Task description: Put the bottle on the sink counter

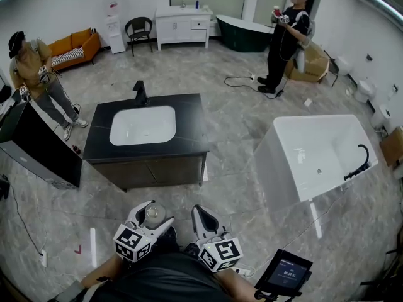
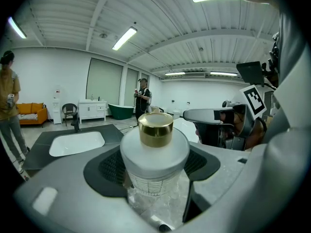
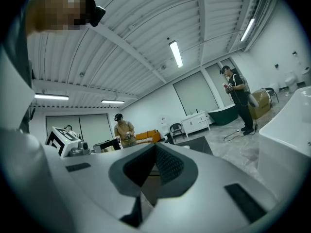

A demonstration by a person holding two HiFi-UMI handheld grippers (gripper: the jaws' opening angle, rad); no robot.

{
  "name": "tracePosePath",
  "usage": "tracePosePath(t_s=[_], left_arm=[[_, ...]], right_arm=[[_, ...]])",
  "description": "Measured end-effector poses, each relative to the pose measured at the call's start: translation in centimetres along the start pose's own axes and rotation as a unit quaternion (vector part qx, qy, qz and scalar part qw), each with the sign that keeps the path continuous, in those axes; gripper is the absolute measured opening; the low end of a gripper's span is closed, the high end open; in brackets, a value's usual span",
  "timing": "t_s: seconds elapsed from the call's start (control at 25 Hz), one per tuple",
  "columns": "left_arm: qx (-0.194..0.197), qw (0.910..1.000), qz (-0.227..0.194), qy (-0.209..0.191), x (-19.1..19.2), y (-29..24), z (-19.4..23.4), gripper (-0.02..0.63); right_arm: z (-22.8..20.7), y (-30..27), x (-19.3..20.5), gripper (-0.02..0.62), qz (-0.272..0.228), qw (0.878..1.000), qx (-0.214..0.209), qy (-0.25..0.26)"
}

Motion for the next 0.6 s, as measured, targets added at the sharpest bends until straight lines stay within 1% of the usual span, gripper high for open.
tracePosePath(t_s=[0.12, 0.24, 0.44, 0.6], left_arm=[[0.0, 1.0, -0.003, 0.002, -0.4, -0.3, -0.4, 0.337], [0.005, 1.0, 0.003, 0.007, -0.2, -0.5, -0.7, 0.337], [0.009, 0.9997, 0.012, 0.019, 0.0, -2.6, 0.8, 0.337], [0.014, 0.9995, 0.012, 0.024, -0.8, -4.1, 1.9, 0.337]], right_arm=[[-0.5, 0.5, 0.0, -0.005, 0.0, 1.0, 0.006, -0.005], [-0.8, 0.8, 0.3, -0.005, 0.008, 1.0, 0.014, -0.016], [-2.5, -0.7, 0.7, -0.005, 0.016, 0.999, 0.021, -0.019], [-3.8, -2.1, 0.4, -0.005, 0.022, 0.999, 0.034, -0.02]])
Point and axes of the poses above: the fingertips, and each gripper's own axes: y backward along the fingers, z to its left, x out of its underside, the point moved 1 cm from there along y, backward along the fingers, and after that the axes turned 4 degrees about y, right-handed, at the moved point
